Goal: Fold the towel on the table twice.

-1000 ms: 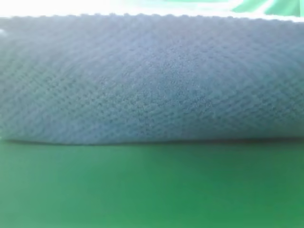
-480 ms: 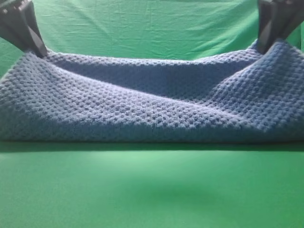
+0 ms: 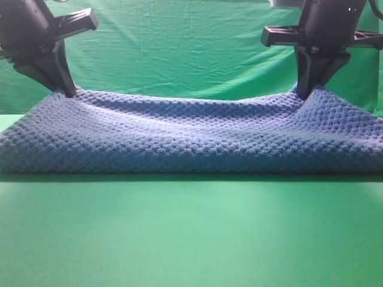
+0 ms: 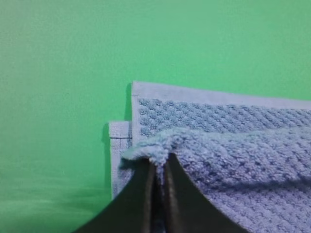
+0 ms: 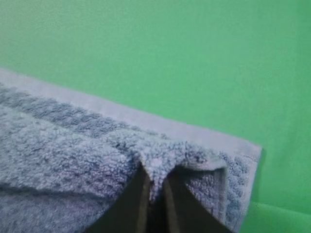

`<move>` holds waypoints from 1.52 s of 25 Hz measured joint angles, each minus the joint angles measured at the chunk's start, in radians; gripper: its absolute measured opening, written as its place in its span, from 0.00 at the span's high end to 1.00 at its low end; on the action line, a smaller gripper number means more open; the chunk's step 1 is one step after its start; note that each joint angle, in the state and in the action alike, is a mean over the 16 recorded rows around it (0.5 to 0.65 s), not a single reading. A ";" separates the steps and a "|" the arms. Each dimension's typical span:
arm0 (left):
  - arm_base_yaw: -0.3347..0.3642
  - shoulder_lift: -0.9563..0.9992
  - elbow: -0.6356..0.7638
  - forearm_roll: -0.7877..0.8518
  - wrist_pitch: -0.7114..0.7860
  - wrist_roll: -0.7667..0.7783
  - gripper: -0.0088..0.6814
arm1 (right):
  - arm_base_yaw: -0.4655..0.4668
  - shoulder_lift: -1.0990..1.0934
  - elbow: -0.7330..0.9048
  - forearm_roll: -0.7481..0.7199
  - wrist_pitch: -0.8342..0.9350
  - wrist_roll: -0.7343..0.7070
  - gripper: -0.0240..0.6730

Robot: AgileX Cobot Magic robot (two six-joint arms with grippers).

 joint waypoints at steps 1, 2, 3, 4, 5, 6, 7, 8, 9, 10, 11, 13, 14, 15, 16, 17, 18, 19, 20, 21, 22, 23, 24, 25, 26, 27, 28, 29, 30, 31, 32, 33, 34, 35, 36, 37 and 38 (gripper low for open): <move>0.000 0.009 -0.005 0.002 -0.006 0.002 0.99 | -0.001 0.011 -0.005 -0.007 -0.006 0.006 0.97; 0.000 0.018 -0.009 0.003 -0.012 0.005 0.98 | -0.002 0.021 -0.009 -0.013 -0.012 0.012 0.96; 0.000 0.025 -0.012 0.005 -0.016 0.008 0.98 | -0.002 0.029 -0.012 -0.019 -0.016 0.018 0.96; 0.000 0.031 -0.015 0.007 -0.019 0.011 0.96 | -0.003 0.036 -0.014 -0.025 -0.020 0.023 0.94; 0.000 0.036 -0.018 0.008 -0.020 0.014 0.94 | -0.004 0.042 -0.016 -0.029 -0.024 0.028 0.92; 0.000 0.040 -0.020 0.010 -0.019 0.018 0.92 | -0.004 0.046 -0.017 -0.033 -0.026 0.032 0.89; 0.000 0.042 -0.021 0.012 -0.017 0.021 0.88 | -0.005 0.048 -0.018 -0.036 -0.028 0.035 0.86; 0.000 0.042 -0.022 0.013 -0.013 0.024 0.84 | -0.005 0.049 -0.019 -0.039 -0.028 0.037 0.81; 0.000 0.040 -0.023 0.014 -0.008 0.028 0.78 | -0.005 0.048 -0.020 -0.041 -0.027 0.038 0.76; 0.000 0.035 -0.023 0.016 -0.002 0.031 0.73 | -0.005 0.044 -0.022 -0.042 -0.025 0.039 0.71; 0.000 0.029 -0.023 0.017 0.005 0.034 0.67 | -0.005 0.039 -0.024 -0.043 -0.021 0.040 0.65; 0.000 0.009 -0.023 0.019 0.021 0.041 0.55 | -0.005 0.023 -0.031 -0.045 -0.006 0.040 0.53; 0.000 -0.005 -0.023 0.020 0.031 0.044 0.50 | -0.005 0.012 -0.036 -0.046 0.004 0.041 0.47; 0.000 -0.021 -0.023 0.021 0.042 0.047 0.44 | -0.005 -0.001 -0.041 -0.046 0.016 0.041 0.42; 0.000 -0.040 -0.023 0.022 0.055 0.048 0.39 | -0.005 -0.016 -0.047 -0.047 0.031 0.041 0.38; 0.000 -0.062 -0.023 0.022 0.069 0.050 0.34 | -0.005 -0.032 -0.054 -0.048 0.047 0.041 0.34; 0.000 -0.087 -0.023 0.022 0.084 0.050 0.31 | -0.005 -0.051 -0.060 -0.048 0.066 0.041 0.32; 0.000 -0.114 -0.023 0.023 0.099 0.050 0.29 | -0.005 -0.071 -0.067 -0.048 0.086 0.041 0.30; 0.001 -0.144 -0.023 0.023 0.115 0.050 0.28 | -0.005 -0.093 -0.074 -0.048 0.107 0.041 0.29; 0.001 -0.176 -0.023 0.024 0.132 0.051 0.29 | -0.005 -0.117 -0.080 -0.048 0.129 0.041 0.30; 0.001 -0.209 -0.023 0.024 0.148 0.051 0.31 | -0.005 -0.143 -0.087 -0.047 0.152 0.041 0.32; 0.001 -0.245 -0.023 0.024 0.165 0.051 0.34 | -0.005 -0.170 -0.093 -0.046 0.175 0.041 0.36; 0.001 -0.282 -0.023 0.025 0.181 0.051 0.38 | -0.005 -0.197 -0.099 -0.045 0.198 0.041 0.40; 0.001 -0.319 -0.023 0.025 0.199 0.051 0.43 | -0.005 -0.226 -0.105 -0.044 0.221 0.041 0.45; 0.001 -0.357 -0.023 0.026 0.217 0.051 0.48 | -0.005 -0.255 -0.110 -0.043 0.244 0.041 0.51; 0.001 -0.395 -0.023 0.027 0.236 0.051 0.53 | -0.005 -0.284 -0.114 -0.041 0.267 0.041 0.57; 0.001 -0.432 -0.023 0.028 0.257 0.052 0.58 | -0.005 -0.314 -0.118 -0.039 0.289 0.040 0.62; 0.001 -0.470 -0.023 0.029 0.278 0.052 0.64 | -0.005 -0.345 -0.121 -0.036 0.311 0.038 0.68; 0.001 -0.507 -0.023 0.031 0.301 0.052 0.69 | -0.005 -0.376 -0.122 -0.032 0.331 0.036 0.74; 0.001 -0.544 -0.022 0.033 0.323 0.052 0.74 | -0.005 -0.408 -0.121 -0.028 0.348 0.034 0.79; 0.001 -0.580 -0.020 0.037 0.344 0.053 0.79 | -0.005 -0.441 -0.118 -0.024 0.364 0.031 0.83; 0.002 -0.617 -0.017 0.042 0.365 0.053 0.83 | -0.005 -0.475 -0.113 -0.019 0.377 0.029 0.87; 0.002 -0.653 -0.013 0.048 0.386 0.053 0.86 | -0.005 -0.510 -0.105 -0.015 0.387 0.025 0.90; 0.002 -0.689 -0.007 0.054 0.405 0.054 0.88 | -0.005 -0.546 -0.094 -0.011 0.395 0.022 0.93; 0.002 -0.725 0.000 0.061 0.424 0.054 0.89 | -0.005 -0.584 -0.080 -0.006 0.399 0.018 0.94; 0.002 -0.761 0.009 0.069 0.441 0.054 0.90 | -0.005 -0.619 -0.067 -0.002 0.402 0.014 0.96; 0.002 -0.797 0.019 0.078 0.457 0.054 0.90 | -0.005 -0.655 -0.050 0.002 0.403 0.009 0.96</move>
